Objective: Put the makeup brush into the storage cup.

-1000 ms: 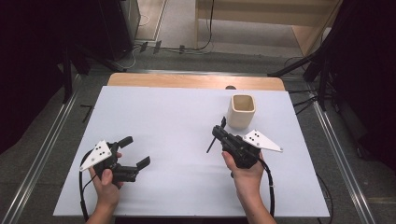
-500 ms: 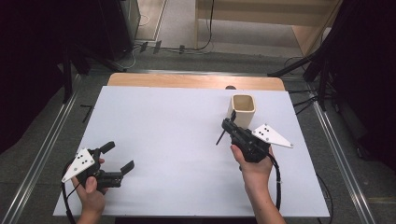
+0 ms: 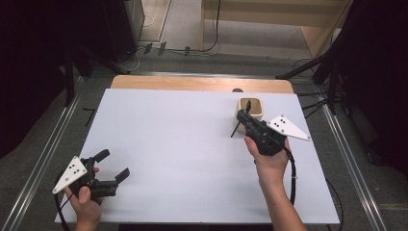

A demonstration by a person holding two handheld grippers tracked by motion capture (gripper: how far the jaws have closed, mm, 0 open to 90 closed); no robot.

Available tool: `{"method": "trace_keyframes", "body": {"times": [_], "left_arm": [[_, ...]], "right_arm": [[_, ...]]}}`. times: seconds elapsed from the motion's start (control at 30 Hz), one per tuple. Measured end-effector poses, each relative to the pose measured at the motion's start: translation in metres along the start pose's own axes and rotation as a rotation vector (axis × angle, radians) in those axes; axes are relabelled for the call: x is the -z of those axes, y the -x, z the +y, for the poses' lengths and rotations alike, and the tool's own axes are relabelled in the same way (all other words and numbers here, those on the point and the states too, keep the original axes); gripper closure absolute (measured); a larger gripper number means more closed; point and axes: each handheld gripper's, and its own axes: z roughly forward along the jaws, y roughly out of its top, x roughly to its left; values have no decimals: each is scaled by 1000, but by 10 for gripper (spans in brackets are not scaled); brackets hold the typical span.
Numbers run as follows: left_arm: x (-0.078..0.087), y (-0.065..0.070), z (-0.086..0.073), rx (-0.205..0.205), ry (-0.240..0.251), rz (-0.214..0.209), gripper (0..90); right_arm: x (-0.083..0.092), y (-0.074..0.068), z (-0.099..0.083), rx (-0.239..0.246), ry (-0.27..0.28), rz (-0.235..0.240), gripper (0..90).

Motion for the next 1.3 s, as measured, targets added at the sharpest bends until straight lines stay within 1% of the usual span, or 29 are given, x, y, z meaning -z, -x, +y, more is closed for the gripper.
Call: {"method": "trace_keyframes", "body": {"times": [0.13,0.23,0.43,0.53,0.83,0.87,1.03,1.2,1.3], "left_arm": [[4,-2,-1,-1,2,7,0],[6,-3,-2,5,3,12,0],[5,-4,-2,7,-2,11,0],[5,-4,-2,7,0,9,0],[6,-4,-2,9,6,11,0],[6,-4,-2,9,7,11,0],[6,-4,-2,7,8,6,0],[6,-4,-3,7,3,1,0],[5,-4,-3,8,1,-3,0]], "right_arm": [[-1,4,4,13,5,-19,868],[-2,7,7,21,8,-30,868],[-3,13,10,34,22,-51,868],[-4,15,11,44,34,-60,868],[-7,21,17,59,47,-88,867],[-7,23,19,63,54,-99,868],[-7,28,22,63,70,-118,868],[-9,34,24,83,80,-146,868],[-10,37,25,82,89,-148,868]]}}
